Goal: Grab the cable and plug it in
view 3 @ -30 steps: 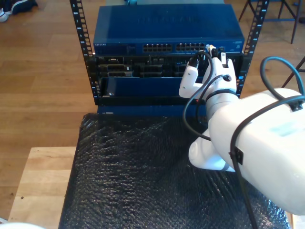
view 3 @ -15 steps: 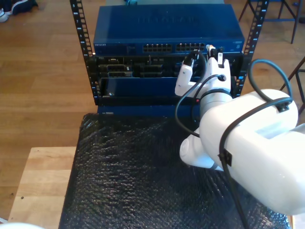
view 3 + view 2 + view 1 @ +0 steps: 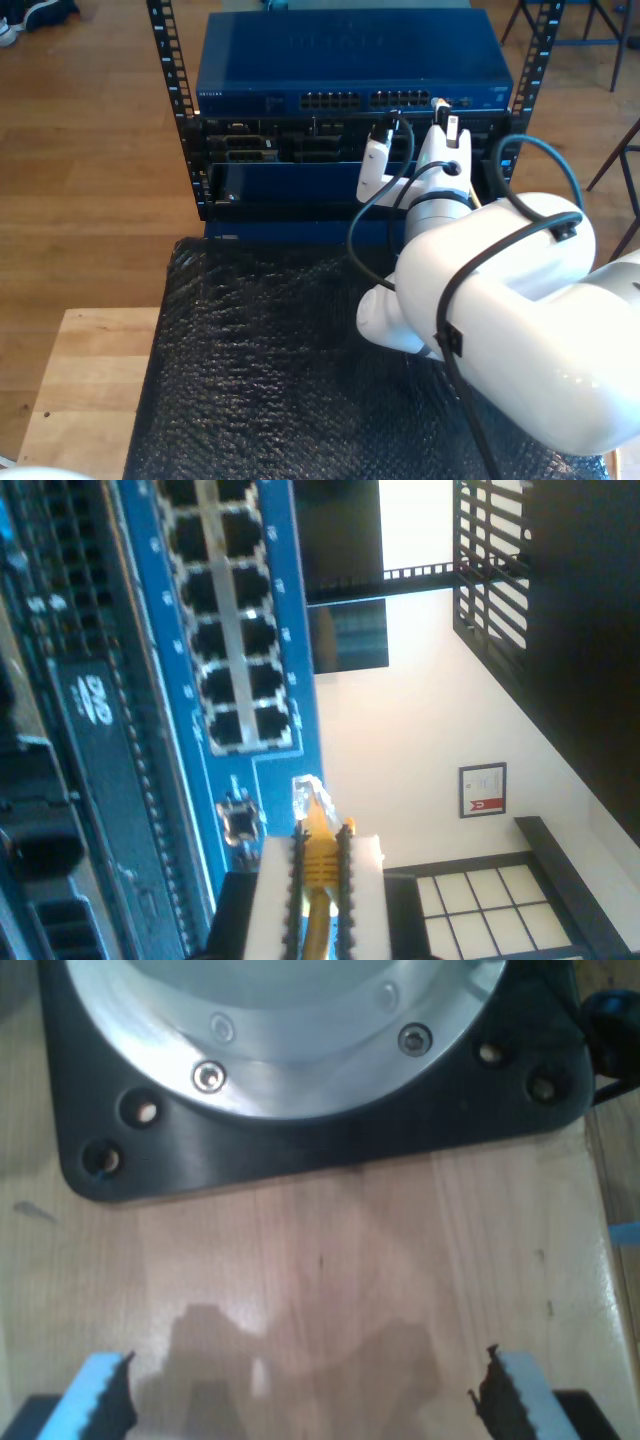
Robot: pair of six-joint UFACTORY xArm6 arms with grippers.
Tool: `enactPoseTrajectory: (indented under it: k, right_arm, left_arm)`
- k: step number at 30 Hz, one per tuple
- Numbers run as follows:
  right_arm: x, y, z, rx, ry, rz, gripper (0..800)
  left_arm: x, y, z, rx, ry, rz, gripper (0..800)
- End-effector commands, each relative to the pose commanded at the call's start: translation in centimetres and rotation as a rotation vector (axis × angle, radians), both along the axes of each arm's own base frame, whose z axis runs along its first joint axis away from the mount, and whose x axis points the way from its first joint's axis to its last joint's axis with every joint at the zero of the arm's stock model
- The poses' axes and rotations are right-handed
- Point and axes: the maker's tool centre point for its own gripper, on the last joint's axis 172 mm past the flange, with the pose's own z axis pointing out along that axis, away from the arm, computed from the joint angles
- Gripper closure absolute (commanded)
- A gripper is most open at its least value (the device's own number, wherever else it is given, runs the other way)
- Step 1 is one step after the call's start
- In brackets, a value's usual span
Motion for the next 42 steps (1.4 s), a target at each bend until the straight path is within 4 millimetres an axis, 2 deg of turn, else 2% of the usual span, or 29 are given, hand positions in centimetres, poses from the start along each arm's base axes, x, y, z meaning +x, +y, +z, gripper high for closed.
enactPoseTrajectory:
  k: [20,32,34,42]
  right_arm:
    - [0.9,0.8,-0.6,0.004,-0.022,-0.002,800]
    - [0.9,0.7,0.1,0.005,-0.046,-0.008,800]
    - [1.0,0.8,-0.3,0.003,-0.042,-0.008,800]
    - [1.2,0.7,-0.1,0.008,-0.05,-0.011,800]
  left_arm:
    - [0.0,0.0,0.0,0.002,0.0,0.0,0]
    - [0.0,0.0,0.0,0.0,0.0,0.0,0]
    - [0.0,0.0,0.0,0.0,0.001,0.001,0]
    - [0.0,0.0,0.0,0.002,0.001,0.001,0]
